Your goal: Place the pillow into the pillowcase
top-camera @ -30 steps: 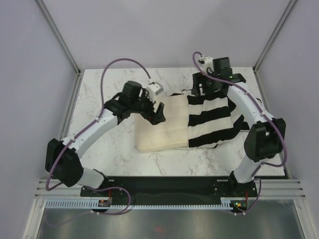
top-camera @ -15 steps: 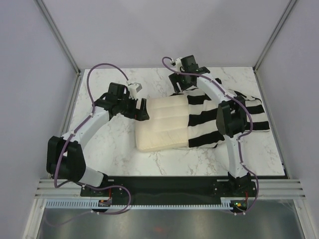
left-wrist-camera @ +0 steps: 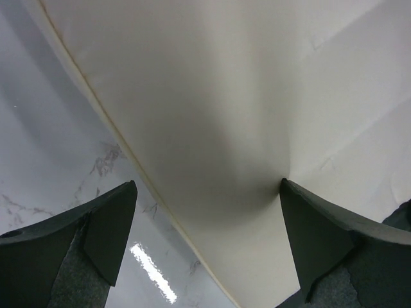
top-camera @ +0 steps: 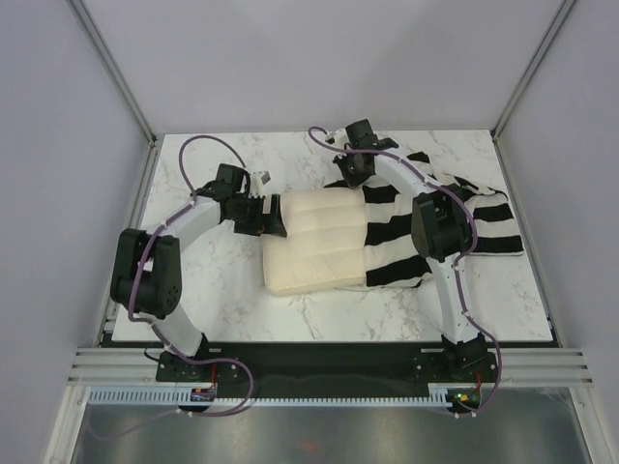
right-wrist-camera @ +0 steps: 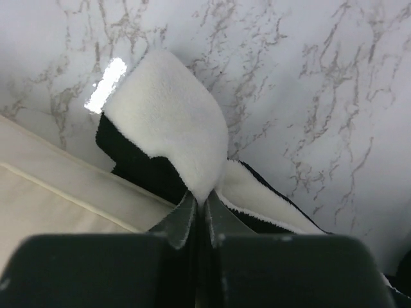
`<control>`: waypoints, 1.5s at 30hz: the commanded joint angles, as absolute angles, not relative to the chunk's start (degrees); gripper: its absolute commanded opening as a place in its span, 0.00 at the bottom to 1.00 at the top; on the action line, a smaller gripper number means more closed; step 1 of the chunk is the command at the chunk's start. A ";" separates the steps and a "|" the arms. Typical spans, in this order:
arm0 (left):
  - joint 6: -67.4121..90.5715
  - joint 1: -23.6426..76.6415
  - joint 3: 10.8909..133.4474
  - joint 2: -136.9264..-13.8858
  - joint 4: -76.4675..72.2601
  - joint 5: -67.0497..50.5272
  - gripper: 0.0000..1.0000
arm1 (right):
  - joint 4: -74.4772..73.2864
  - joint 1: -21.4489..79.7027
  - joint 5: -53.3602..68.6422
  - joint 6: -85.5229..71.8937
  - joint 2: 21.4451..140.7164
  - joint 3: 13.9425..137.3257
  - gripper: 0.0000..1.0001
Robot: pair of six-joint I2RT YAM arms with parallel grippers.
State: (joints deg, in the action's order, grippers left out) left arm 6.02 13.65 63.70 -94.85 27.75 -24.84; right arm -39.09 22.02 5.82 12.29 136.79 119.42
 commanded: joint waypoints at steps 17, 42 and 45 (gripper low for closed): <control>33.91 9.92 62.05 -106.17 -6.32 -62.13 0.02 | -22.08 28.47 33.67 -14.57 110.05 102.84 0.00; 27.81 6.96 47.90 -85.63 -3.24 -66.53 0.62 | -13.62 34.12 29.53 -11.44 103.36 90.47 0.00; 12.08 3.43 51.05 -82.54 14.24 -61.36 0.71 | -12.67 32.87 28.13 -9.41 104.06 87.90 0.00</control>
